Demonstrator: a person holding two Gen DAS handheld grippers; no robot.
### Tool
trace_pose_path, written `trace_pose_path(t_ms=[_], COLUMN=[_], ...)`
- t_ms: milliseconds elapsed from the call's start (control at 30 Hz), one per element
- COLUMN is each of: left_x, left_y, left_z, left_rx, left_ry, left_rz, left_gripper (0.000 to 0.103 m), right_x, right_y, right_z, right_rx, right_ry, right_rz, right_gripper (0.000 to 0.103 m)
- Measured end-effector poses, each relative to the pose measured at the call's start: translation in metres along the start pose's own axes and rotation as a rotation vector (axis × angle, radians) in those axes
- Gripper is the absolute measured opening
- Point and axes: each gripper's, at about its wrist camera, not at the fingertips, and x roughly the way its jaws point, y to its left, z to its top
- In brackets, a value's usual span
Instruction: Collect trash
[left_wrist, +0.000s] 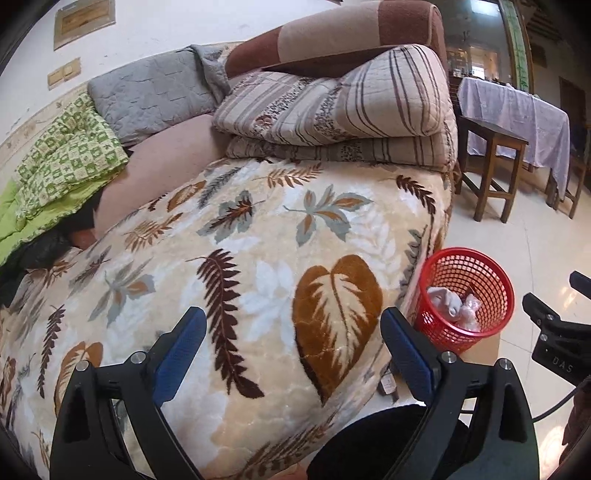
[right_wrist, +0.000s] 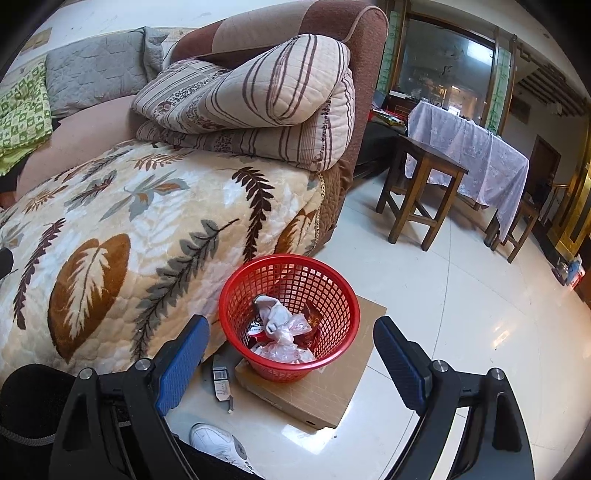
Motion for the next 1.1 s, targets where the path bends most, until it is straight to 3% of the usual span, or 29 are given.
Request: trace_pose_path(t_ms=[1100], left_x=[0.0053], left_y=[-0.0003], left_z=[-0.0056], left_rx=[-0.003], left_ry=[0.022], left_rz=[-0.025], left_gripper=[0.095], right_x=[0.0043], right_y=[0.0003], right_z=[-0.0054], right_rx=[0.008], right_ry=[0.023], right_rz=[0.011], right_gripper=[0.093])
